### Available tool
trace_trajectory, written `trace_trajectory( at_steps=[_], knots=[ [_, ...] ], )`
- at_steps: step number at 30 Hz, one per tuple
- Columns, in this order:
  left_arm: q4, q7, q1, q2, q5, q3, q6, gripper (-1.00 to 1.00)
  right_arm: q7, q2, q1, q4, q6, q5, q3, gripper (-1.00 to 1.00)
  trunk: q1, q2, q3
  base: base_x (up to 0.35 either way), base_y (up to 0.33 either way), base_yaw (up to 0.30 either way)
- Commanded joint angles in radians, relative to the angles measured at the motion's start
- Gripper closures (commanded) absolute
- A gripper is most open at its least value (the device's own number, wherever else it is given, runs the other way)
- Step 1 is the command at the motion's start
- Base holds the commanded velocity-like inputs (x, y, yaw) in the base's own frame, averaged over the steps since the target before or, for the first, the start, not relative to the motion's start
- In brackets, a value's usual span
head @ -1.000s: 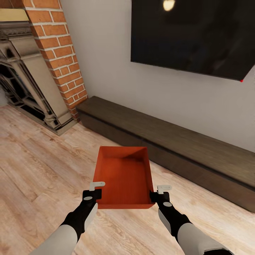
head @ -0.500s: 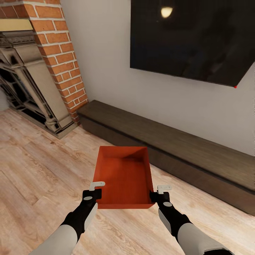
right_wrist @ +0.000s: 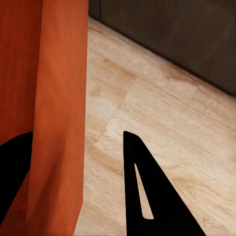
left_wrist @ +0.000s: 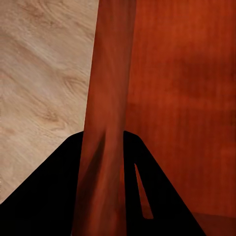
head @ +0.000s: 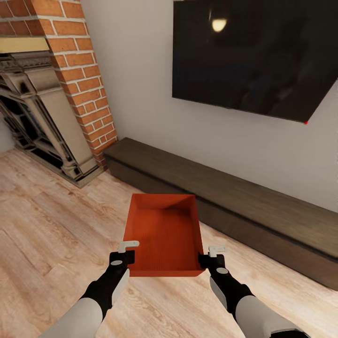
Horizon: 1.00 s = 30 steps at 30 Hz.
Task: Move the two storage containers from the living room to the garage. In the garage, place one container on the floor and stack the other container on top of it (either order is fine).
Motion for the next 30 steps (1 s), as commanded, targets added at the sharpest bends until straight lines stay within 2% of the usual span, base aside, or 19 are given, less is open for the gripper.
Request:
trace_trajectory(
  at_steps=[1, 6, 30],
  knots=[
    [-0.003, 0.013, 0.0, 0.001, -0.006, -0.003, 0.008, 1.0, -0.009, -0.001, -0.001, 0.002, -0.002, 0.001, 0.003, 1.0, -0.004, 0.007, 0.004, 0.0, 0.0, 0.0],
    [-0.004, 0.013, 0.0, 0.001, -0.006, -0.003, 0.008, 1.0, -0.009, -0.001, -0.001, 0.002, -0.002, 0.001, 0.003, 1.0, -0.023, 0.042, 0.028, 0.0, 0.0, 0.0],
    [-0.004, 0.014, 0.0, 0.001, -0.006, -0.003, 0.008, 1.0, -0.009, -0.001, -0.001, 0.002, -0.003, 0.001, 0.003, 1.0, -0.023, 0.042, 0.065, 0.0, 0.0, 0.0]
  ],
)
